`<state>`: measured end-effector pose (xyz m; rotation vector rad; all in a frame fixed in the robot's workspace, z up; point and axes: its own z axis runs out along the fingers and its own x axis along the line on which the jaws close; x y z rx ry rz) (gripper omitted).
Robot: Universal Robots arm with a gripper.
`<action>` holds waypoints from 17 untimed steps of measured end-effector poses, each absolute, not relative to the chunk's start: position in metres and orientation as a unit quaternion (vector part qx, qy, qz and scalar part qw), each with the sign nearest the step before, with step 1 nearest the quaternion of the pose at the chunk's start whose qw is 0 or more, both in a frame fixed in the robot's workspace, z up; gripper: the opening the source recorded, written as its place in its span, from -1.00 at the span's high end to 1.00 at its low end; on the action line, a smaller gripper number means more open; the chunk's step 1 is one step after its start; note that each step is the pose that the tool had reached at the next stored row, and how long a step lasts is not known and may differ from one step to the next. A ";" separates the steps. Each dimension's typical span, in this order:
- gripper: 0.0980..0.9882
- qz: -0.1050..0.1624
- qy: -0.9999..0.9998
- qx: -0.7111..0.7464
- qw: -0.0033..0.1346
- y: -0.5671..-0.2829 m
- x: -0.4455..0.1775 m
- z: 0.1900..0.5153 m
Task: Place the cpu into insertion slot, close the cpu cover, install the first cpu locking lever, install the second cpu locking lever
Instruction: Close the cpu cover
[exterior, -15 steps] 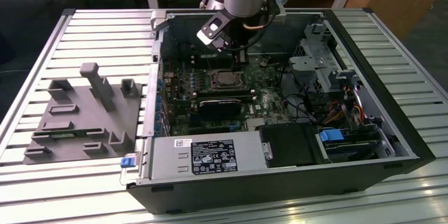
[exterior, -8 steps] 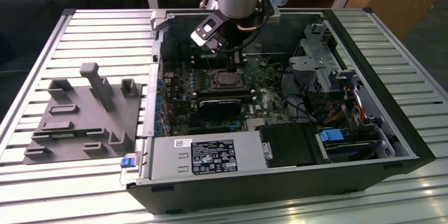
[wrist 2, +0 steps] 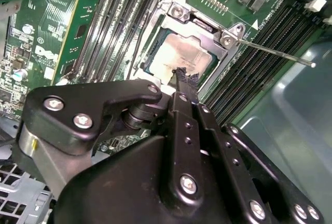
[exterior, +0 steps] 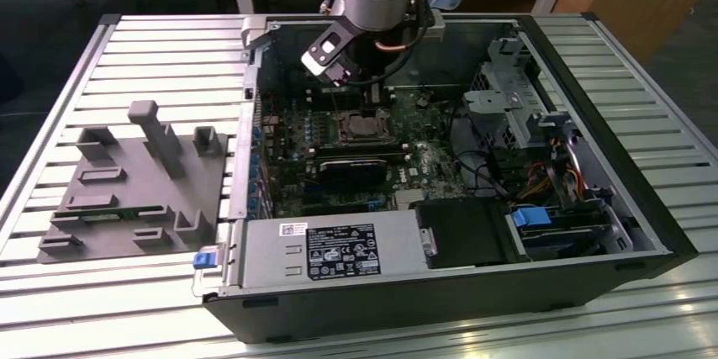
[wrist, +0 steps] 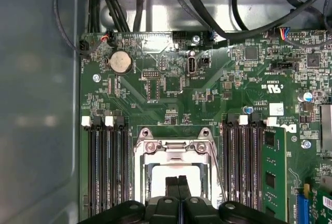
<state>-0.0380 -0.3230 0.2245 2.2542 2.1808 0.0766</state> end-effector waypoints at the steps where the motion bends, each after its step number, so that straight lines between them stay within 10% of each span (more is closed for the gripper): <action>1: 0.98 0.024 0.696 0.718 0.002 -0.323 -0.038 0.225; 17: 0.98 0.022 0.786 0.618 0.002 -0.323 -0.038 0.224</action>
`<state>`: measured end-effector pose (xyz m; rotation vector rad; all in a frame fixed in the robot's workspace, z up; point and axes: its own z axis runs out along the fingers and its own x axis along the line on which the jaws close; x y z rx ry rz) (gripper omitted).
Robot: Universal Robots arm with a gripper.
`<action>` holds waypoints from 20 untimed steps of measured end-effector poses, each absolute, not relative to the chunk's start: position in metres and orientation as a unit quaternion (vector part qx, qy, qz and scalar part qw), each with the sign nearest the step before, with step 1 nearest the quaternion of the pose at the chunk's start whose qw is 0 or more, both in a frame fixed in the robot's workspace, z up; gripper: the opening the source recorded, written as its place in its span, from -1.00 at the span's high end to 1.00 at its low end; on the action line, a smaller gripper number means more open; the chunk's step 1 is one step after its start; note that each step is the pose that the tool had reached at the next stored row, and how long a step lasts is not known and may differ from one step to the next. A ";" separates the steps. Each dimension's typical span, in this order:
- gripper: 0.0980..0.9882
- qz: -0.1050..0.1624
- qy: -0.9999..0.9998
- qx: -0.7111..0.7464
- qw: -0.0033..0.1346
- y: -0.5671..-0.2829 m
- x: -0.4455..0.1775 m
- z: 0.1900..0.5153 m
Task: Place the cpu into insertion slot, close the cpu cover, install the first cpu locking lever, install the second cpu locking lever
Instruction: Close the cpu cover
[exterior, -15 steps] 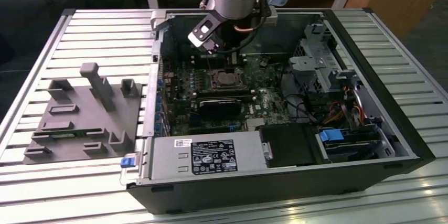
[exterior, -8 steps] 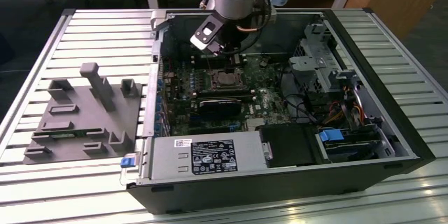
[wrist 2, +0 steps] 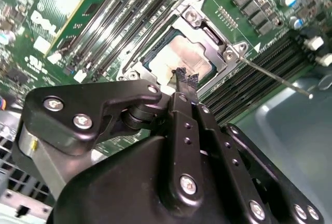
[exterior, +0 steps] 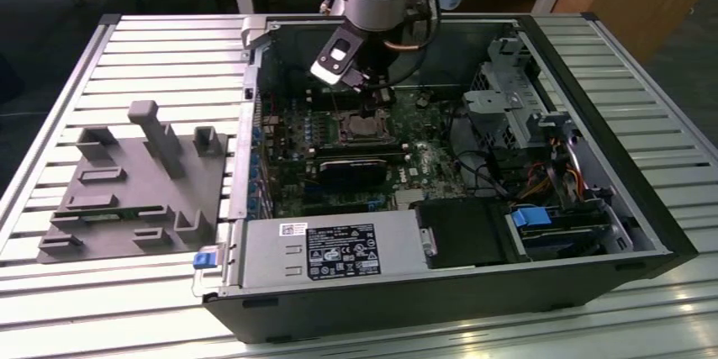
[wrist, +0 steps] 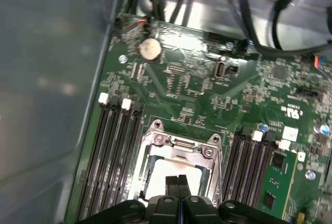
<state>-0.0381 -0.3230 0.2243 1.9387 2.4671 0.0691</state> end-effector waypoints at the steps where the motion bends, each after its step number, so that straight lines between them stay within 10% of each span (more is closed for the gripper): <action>1: 0.98 0.022 0.792 0.611 0.001 -0.323 -0.038 0.224; 20: 0.98 0.021 0.883 0.469 -0.002 -0.323 -0.038 0.224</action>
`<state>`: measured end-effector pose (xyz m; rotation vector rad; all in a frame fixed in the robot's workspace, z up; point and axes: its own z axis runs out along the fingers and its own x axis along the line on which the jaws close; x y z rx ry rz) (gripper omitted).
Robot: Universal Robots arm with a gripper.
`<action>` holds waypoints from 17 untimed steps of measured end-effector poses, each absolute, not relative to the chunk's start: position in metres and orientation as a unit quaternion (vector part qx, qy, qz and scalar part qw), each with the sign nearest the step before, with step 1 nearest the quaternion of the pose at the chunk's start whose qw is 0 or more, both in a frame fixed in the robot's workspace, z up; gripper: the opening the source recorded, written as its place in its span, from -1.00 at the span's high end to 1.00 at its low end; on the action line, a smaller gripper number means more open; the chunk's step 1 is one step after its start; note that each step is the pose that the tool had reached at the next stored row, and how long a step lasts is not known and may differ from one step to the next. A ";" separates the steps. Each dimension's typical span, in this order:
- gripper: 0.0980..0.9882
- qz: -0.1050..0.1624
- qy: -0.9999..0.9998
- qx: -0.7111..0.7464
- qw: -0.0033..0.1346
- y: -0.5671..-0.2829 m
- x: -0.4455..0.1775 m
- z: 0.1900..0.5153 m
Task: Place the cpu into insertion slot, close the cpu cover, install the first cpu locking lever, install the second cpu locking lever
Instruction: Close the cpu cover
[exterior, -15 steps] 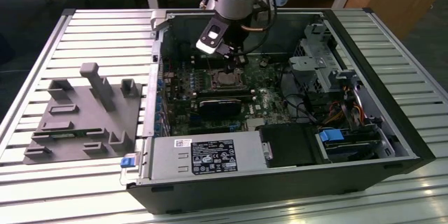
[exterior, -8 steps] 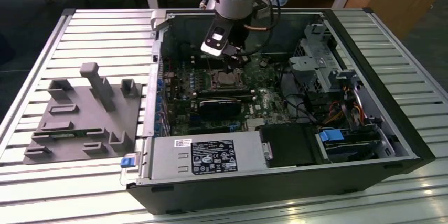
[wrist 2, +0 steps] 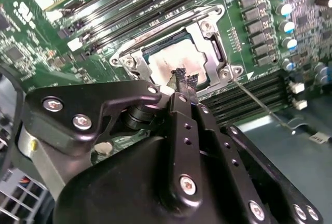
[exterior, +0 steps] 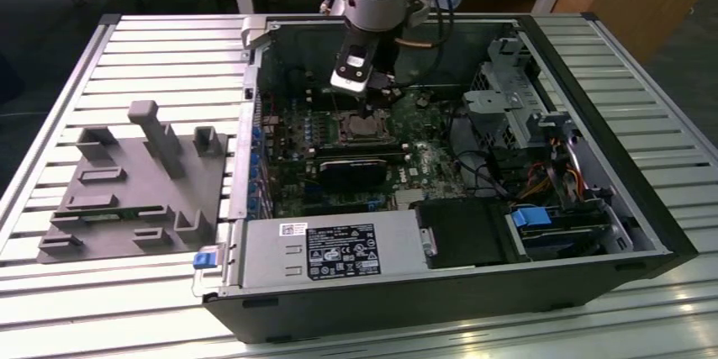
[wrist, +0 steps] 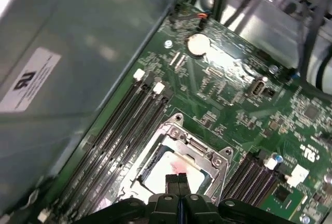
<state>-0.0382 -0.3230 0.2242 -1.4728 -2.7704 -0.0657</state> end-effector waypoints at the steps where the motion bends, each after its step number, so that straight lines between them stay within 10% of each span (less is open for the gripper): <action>1: 0.98 -0.021 -0.887 -0.462 0.002 -0.323 -0.038 0.224; 17: 0.98 -0.019 -0.944 -0.329 0.004 -0.323 -0.038 0.224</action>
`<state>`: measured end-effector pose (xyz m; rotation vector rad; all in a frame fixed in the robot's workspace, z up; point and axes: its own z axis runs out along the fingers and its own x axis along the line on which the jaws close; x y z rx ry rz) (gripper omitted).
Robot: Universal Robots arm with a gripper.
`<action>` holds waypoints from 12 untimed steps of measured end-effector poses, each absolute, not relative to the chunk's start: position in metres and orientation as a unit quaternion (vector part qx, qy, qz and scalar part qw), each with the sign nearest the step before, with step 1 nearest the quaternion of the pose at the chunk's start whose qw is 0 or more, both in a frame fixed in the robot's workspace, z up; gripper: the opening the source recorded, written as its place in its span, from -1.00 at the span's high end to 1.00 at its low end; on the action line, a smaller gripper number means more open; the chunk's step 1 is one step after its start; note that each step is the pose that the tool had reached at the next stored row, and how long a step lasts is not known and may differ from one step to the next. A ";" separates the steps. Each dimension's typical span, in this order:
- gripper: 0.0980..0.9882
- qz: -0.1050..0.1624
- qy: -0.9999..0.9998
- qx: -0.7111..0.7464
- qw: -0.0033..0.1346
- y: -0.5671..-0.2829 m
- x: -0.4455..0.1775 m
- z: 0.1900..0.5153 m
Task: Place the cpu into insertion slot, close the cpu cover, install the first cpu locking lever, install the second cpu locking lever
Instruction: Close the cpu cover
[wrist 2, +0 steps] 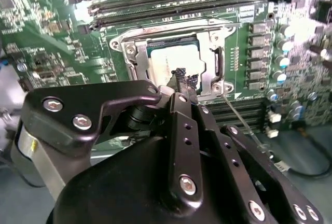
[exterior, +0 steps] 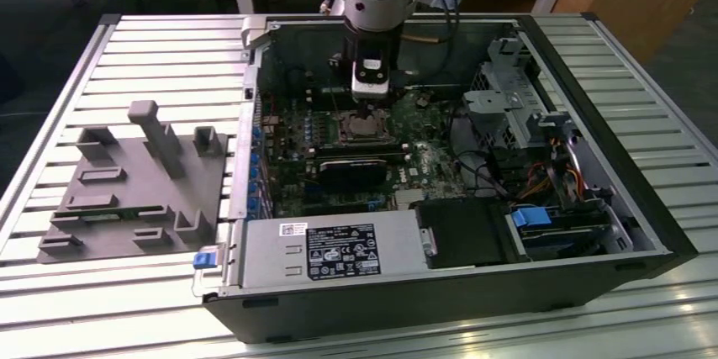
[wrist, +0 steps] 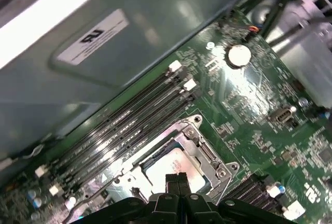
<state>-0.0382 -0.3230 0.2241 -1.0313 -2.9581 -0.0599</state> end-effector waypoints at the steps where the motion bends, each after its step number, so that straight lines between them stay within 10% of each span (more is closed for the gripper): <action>1: 0.98 -0.019 -0.947 -0.321 0.004 -0.323 -0.038 0.224; 12: 0.98 -0.018 -0.974 -0.226 0.006 -0.323 -0.038 0.224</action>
